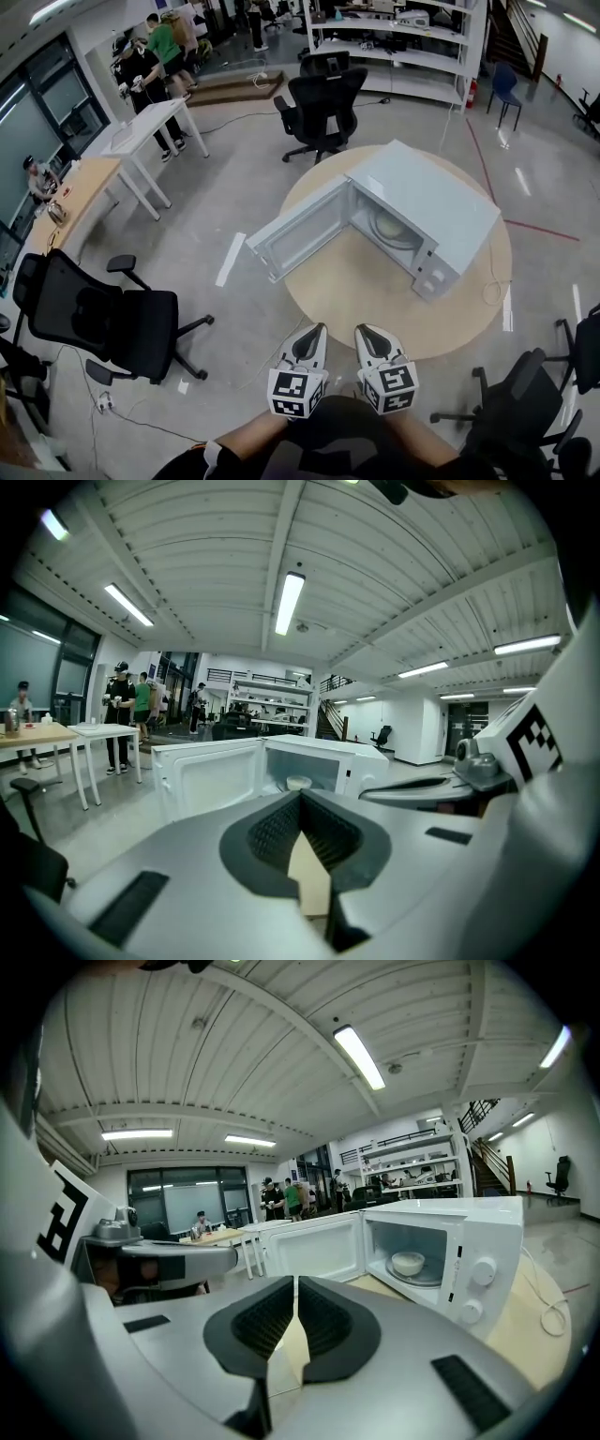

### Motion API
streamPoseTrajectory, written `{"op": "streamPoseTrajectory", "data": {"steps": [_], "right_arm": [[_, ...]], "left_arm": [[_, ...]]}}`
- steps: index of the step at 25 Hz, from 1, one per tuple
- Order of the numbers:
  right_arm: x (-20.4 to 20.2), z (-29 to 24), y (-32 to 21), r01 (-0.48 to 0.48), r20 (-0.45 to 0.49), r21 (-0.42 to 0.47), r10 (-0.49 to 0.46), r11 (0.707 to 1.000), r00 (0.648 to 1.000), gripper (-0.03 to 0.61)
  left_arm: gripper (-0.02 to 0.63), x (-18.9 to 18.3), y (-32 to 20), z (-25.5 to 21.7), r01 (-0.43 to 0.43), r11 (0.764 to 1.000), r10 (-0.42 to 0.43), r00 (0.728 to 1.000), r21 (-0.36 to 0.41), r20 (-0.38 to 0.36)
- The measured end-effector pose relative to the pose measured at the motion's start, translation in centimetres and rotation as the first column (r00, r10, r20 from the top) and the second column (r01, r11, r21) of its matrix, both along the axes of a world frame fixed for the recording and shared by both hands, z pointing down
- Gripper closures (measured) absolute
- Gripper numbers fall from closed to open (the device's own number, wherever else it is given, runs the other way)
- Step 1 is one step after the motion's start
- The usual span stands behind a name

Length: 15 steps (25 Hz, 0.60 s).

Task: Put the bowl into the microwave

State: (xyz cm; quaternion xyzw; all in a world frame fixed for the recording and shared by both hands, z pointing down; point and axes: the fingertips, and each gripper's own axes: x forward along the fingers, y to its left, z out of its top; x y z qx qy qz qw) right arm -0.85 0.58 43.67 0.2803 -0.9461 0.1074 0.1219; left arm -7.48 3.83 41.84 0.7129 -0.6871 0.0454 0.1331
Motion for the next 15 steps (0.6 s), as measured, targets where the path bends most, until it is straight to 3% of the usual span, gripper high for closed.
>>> {"op": "streamPoseTrajectory", "data": {"steps": [15], "right_arm": [[0.0,-0.4,12.5,0.003,-0.069,0.026,-0.001,1.0,0.998,0.549]], "left_arm": [[0.568,-0.7,12.2,0.6,0.001,1.0,-0.001,0.999,-0.008,-0.041]]}}
